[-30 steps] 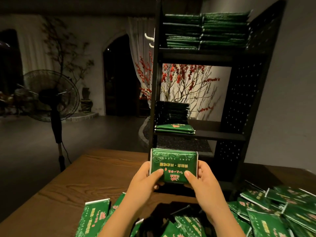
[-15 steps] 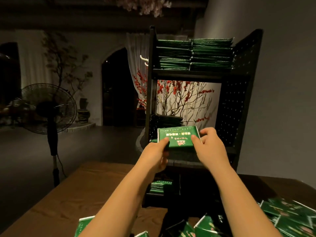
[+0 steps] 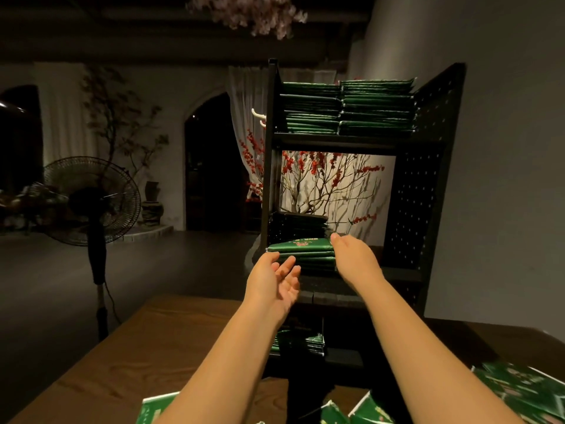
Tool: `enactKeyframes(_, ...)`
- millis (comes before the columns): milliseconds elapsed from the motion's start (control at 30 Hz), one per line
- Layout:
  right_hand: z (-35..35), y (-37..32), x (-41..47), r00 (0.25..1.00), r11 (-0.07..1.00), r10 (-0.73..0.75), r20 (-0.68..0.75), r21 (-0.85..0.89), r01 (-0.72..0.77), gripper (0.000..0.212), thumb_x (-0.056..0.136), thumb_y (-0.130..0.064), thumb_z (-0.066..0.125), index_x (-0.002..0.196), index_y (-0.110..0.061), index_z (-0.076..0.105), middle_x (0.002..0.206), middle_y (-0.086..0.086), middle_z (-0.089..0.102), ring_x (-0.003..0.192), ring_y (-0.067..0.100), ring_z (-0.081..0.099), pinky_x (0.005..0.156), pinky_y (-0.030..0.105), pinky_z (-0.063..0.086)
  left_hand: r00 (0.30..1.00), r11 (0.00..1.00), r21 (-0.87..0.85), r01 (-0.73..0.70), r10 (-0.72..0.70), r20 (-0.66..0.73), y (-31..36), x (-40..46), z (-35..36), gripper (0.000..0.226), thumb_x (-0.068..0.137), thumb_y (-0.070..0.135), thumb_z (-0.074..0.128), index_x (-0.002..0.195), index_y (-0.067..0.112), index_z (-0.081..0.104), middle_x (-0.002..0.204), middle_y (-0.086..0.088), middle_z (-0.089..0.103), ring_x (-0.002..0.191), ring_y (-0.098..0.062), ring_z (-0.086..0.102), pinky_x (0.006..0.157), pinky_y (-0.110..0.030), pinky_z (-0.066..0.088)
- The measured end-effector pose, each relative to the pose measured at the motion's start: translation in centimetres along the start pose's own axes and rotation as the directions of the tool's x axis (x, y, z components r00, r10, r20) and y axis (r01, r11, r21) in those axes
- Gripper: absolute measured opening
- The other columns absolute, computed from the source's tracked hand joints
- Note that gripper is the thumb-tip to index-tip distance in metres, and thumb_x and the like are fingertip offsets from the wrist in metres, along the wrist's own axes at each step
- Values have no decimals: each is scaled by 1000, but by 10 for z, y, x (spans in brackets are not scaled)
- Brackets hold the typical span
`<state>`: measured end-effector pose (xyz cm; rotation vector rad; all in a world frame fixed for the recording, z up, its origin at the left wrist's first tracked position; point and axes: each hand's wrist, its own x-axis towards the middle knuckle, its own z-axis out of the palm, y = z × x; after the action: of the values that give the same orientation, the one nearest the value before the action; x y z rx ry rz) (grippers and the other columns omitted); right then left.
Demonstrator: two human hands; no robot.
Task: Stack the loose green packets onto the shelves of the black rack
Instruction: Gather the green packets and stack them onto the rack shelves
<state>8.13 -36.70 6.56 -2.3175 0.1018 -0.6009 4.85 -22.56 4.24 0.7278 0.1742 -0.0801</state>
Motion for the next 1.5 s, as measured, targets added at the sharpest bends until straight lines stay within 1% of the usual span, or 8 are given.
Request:
enactKeyframes(100, -6, 9, -9, 999, 1000, 8, -37, 24, -7, 30, 105, -37, 29, 108, -24, 55, 104, -2, 56, 93, 17, 44, 86, 37, 27, 1000, 1000, -9, -1, 1, 3, -1, 1, -4, 33, 98, 20, 53, 128, 8, 47, 111, -13, 68, 80, -19, 64, 61, -27, 47)
enactKeyframes(300, -4, 18, -21, 999, 1000, 2, -38, -3, -3, 28, 102, -25, 38, 126, -26, 53, 112, -2, 62, 101, 20, 54, 107, 46, 35, 999, 996, 79, -29, 26, 32, -8, 1, -9, 14, 98, 18, 54, 100, 11, 66, 100, -5, 70, 73, -15, 61, 61, -23, 46)
enactKeyframes(467, 1, 20, -22, 999, 997, 1, -35, 80, 1, 31, 102, -20, 39, 129, -22, 53, 119, 2, 64, 115, 25, 55, 112, 52, 32, 992, 984, 132, -120, 115, 45, -8, 2, -8, 22, 102, 19, 48, 116, 19, 65, 115, -1, 70, 87, -17, 64, 65, -24, 47)
enactKeyframes(733, -6, 16, -36, 997, 996, -52, 54, -71, 56, 37, 103, -16, 37, 138, -23, 46, 126, 1, 62, 125, 24, 50, 119, 51, 18, 986, 962, 220, -164, 152, 70, -5, 0, -12, 20, 101, 22, 49, 115, 23, 64, 115, 2, 70, 98, -18, 66, 70, -26, 47)
enactKeyframes(867, -2, 19, -47, 975, 983, -185, -125, -20, 184, 32, 98, -14, 49, 129, -19, 55, 125, -1, 59, 120, 19, 50, 106, 38, 40, 981, 938, 289, -191, 176, 77, -9, -5, -15, 15, 99, 19, 53, 107, 19, 66, 107, -1, 71, 86, -16, 66, 70, -26, 47)
enactKeyframes(1033, 12, 17, -77, 913, 919, -377, -156, 62, 390, 10, 92, -14, 60, 93, -24, 62, 92, -9, 58, 85, 6, 55, 70, 9, 39, 915, 677, 616, -403, 322, 245, -19, -8, -24, 10, 94, 13, 60, 98, 17, 68, 90, -4, 67, 73, -11, 59, 59, -22, 43)
enactKeyframes(1233, 25, 14, -114, 939, 907, -341, -52, 243, 343, 16, 91, -12, 61, 85, -27, 63, 82, -13, 62, 82, -9, 56, 65, 2, 40, 804, 314, 752, -580, 373, 464, -22, -26, -50, 13, 90, 15, 61, 89, 24, 69, 80, 6, 68, 73, -6, 63, 65, -23, 52)
enactKeyframes(1500, 45, 26, -166, 939, 922, -325, 112, 258, 288, 22, 90, -12, 63, 83, -33, 61, 81, -16, 62, 83, -13, 55, 66, 2, 38, 832, 208, 834, -511, 364, 419, -39, -56, -108, 9, 89, 18, 63, 87, 25, 68, 82, 5, 69, 79, -13, 65, 77, -42, 55)
